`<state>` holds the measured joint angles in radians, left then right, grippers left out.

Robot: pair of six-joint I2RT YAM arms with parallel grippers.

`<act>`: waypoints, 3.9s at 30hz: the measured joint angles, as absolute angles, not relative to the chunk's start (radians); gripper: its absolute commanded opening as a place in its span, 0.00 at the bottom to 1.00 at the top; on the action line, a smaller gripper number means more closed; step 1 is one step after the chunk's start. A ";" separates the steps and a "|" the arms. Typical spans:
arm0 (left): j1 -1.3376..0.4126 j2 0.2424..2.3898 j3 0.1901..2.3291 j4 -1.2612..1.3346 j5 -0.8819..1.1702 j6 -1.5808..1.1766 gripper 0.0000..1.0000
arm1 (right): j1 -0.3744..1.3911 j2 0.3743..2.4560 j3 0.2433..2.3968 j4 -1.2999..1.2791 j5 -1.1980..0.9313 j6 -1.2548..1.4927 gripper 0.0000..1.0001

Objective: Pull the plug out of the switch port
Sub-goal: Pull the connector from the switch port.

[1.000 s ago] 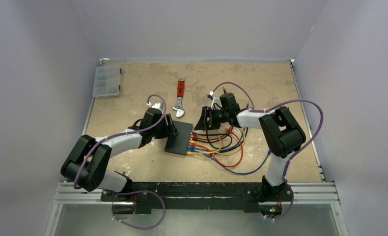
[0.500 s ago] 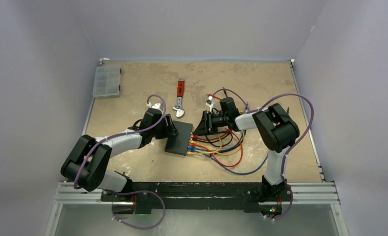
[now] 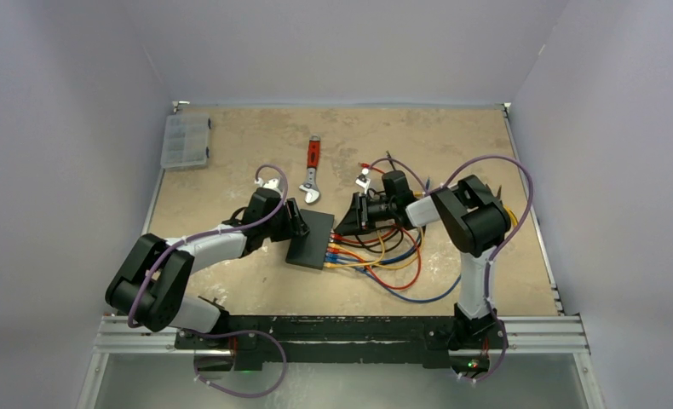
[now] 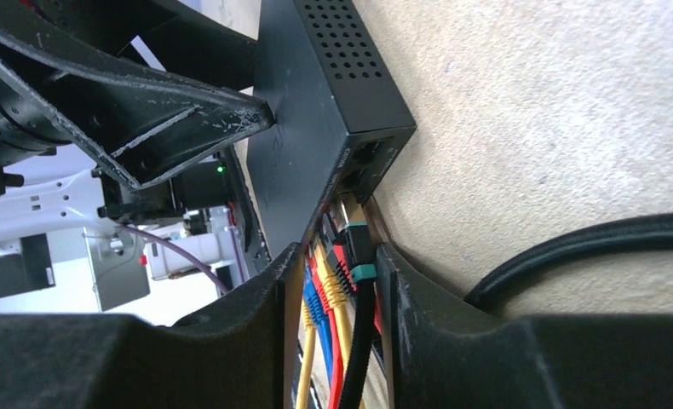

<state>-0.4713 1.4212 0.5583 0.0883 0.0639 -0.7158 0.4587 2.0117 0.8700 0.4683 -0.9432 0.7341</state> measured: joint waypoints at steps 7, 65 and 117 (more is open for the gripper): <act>-0.471 1.421 0.558 0.088 0.068 -0.715 0.51 | 0.448 2.048 0.870 0.518 -0.972 0.780 0.35; -0.458 1.419 0.558 0.098 0.083 -0.713 0.52 | 0.440 2.234 0.999 0.676 -1.171 0.982 0.19; -0.855 1.554 0.839 -0.273 -0.425 -0.528 0.68 | 0.472 2.177 1.087 0.339 -1.029 0.650 0.00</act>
<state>-0.8547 1.5543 0.8394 -0.2729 -0.4248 -0.5282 0.4725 2.1769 1.0870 0.3389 -1.0290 0.6498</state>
